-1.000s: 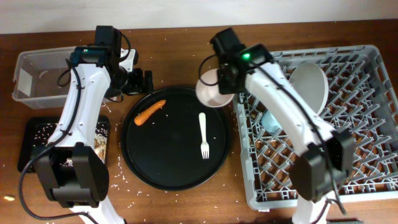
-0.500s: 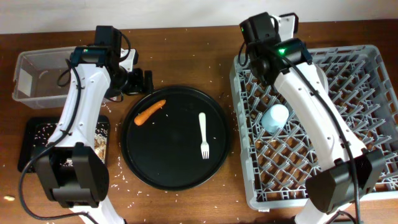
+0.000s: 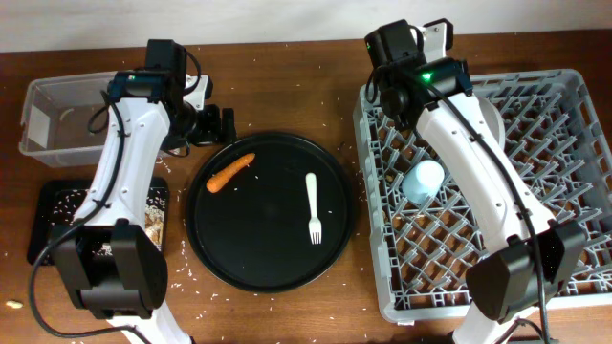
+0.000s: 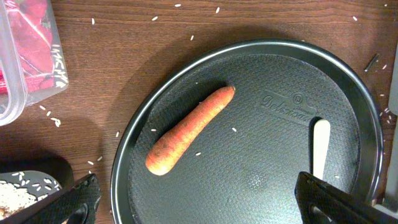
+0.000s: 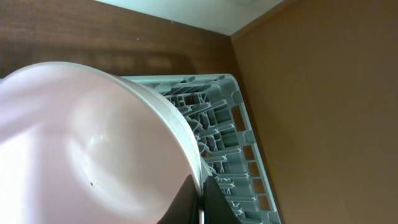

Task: Sort waste into correct bins and load items into the dishwasher rack
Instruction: 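Lower the pink bowl into the rack and open the right gripper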

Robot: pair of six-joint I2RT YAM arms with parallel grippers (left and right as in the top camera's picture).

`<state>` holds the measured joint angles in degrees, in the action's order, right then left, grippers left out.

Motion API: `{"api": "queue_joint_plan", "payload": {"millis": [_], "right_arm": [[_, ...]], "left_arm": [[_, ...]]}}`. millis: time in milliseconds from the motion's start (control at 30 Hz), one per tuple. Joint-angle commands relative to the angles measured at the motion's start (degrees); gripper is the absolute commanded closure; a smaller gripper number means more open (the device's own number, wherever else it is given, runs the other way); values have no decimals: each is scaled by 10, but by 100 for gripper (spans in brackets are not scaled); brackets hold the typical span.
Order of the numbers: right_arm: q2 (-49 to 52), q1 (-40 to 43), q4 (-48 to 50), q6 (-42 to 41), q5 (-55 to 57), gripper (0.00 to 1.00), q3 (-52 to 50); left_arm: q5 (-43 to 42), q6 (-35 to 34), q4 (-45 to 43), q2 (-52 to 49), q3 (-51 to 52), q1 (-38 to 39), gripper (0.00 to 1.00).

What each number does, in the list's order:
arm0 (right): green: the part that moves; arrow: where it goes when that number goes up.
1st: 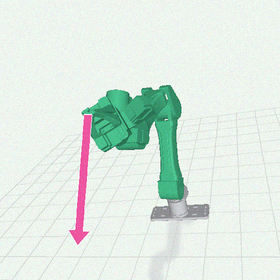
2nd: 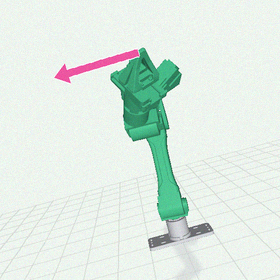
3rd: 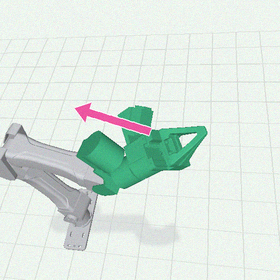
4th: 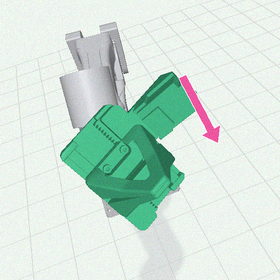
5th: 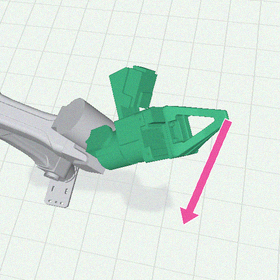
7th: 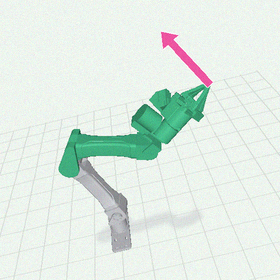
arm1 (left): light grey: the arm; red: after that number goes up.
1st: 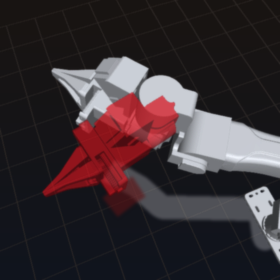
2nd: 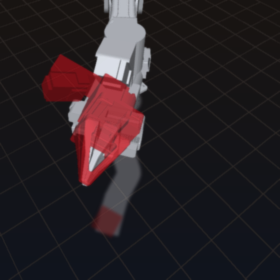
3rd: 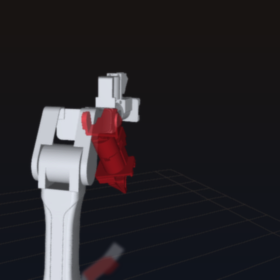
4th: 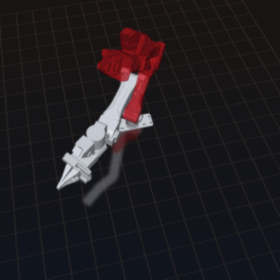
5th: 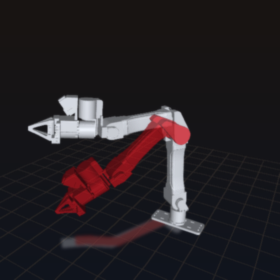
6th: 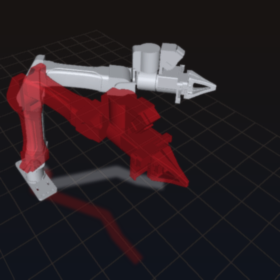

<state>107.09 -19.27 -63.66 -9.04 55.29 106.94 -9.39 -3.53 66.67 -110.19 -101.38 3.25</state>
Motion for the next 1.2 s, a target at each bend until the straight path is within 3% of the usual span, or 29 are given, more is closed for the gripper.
{"api": "queue_joint_plan", "payload": {"millis": [0, 433, 600, 733, 1167], "right_arm": [[1, -2, -2, -11, 20, 96, 3], [2, 9, 9, -8, 20, 96, -2], [37, 30, 38, 73, 74, 96, -12], [73, 30, 111, 190, 97, 96, -12], [164, -36, 136, 223, 83, 96, -12]], "left_arm": [[2, -1, 0, 17, -11, -2, 1], [2, -1, 0, 17, -11, -2, 1], [2, -1, 0, 17, -11, -2, 1], [2, -1, 0, 17, -11, -2, 1], [2, -1, 0, 17, -11, -2, 1]]}}
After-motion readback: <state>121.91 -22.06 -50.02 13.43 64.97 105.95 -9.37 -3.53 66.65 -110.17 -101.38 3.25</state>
